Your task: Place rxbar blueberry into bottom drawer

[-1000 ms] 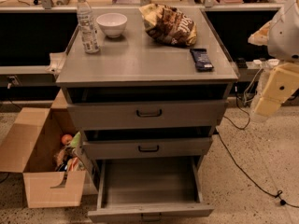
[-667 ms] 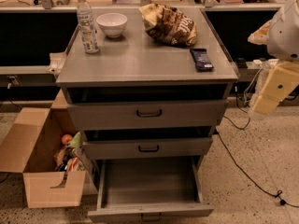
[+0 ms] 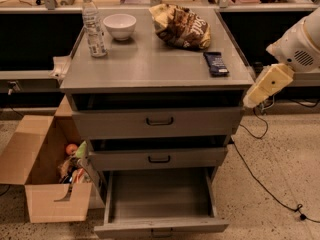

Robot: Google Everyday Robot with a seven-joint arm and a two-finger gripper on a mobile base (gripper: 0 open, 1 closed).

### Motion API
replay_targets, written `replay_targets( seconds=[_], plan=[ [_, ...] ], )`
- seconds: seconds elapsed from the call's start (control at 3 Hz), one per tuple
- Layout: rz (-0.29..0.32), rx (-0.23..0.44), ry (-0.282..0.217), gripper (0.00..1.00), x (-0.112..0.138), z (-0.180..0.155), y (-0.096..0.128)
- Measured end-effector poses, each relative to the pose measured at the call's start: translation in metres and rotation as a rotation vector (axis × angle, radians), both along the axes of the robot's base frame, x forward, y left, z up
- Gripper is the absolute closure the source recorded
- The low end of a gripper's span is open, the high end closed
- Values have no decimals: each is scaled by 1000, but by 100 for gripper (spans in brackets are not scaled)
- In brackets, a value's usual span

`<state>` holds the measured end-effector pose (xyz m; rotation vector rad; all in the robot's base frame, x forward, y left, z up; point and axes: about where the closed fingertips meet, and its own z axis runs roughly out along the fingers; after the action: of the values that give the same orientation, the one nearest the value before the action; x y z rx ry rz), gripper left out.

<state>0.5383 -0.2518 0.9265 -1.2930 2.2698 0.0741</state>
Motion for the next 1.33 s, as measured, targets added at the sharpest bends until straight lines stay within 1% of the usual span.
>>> replay_targets(
  seconds=[0.33, 0.67, 1.0, 1.33],
  plan=[
    [-52, 146, -33, 0, 55, -21, 5],
    [-52, 146, -33, 0, 55, -21, 5],
    [-79, 201, -31, 0, 68, -21, 10],
    [-127, 275, -21, 0, 90, -21, 17]
  ],
)
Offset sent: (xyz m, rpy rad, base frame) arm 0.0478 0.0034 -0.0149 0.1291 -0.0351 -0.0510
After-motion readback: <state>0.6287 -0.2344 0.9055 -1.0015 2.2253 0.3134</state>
